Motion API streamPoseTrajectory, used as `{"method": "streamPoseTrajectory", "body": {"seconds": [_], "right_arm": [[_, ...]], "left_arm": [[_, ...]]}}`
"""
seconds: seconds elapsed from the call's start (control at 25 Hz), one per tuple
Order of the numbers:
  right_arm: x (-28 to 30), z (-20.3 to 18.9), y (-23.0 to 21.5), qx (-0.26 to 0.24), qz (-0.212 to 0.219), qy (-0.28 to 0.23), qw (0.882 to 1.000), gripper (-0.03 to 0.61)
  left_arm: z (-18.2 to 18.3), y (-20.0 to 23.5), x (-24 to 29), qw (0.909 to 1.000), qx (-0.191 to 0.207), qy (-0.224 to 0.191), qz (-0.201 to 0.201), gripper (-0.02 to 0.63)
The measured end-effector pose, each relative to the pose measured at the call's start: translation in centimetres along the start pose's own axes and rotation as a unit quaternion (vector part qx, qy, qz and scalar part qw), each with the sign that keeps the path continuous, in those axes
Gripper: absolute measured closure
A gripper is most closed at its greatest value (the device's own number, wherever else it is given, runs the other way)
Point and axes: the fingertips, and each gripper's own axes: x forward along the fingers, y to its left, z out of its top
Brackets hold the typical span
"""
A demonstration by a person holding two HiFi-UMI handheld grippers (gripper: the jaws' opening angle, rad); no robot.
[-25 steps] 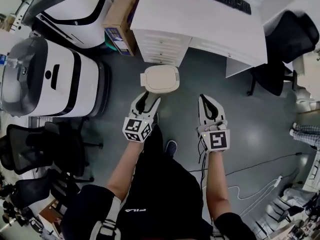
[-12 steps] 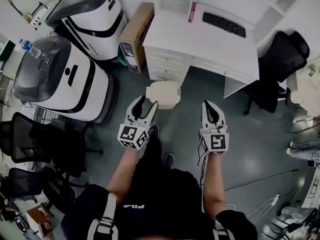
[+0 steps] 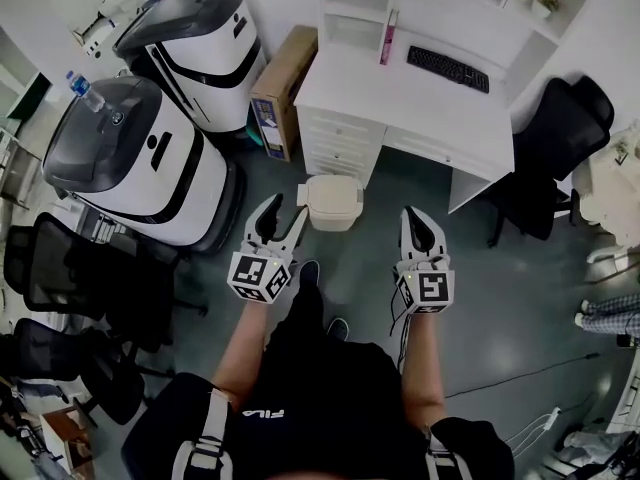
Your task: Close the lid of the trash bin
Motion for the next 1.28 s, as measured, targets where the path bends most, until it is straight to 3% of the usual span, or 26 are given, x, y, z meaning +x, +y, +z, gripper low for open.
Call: {"method": "streamPoseTrajectory", "body": {"seconds": [0.44,1.0,1.12,1.28], "right_arm": [[-4.3,1.8,1.5,0.001,0.028,-0.004,1.0,0.574],[-3.4,2.2,3.9,0.008,0.034,-0.003,0.999,0.574],[-2.7,2.1,4.3,0.011,0.036,0.001,0.999,0.574],[-1.8,2.5,4.8,0.01,0.038,0.001,0.999,0.574]], "left_arm": [[3.3,-4.8,-4.0,0.9993,0.036,-0.01,0.002,0.379],[3.8,-4.7,-5.7,0.9997,0.021,-0.011,-0.002,0.385],[4.3,-4.2,-6.0,0.9996,0.001,-0.028,-0.01,0.611],[4.8,-3.6,-5.7,0.9986,-0.024,-0.038,-0.028,0.611]]}}
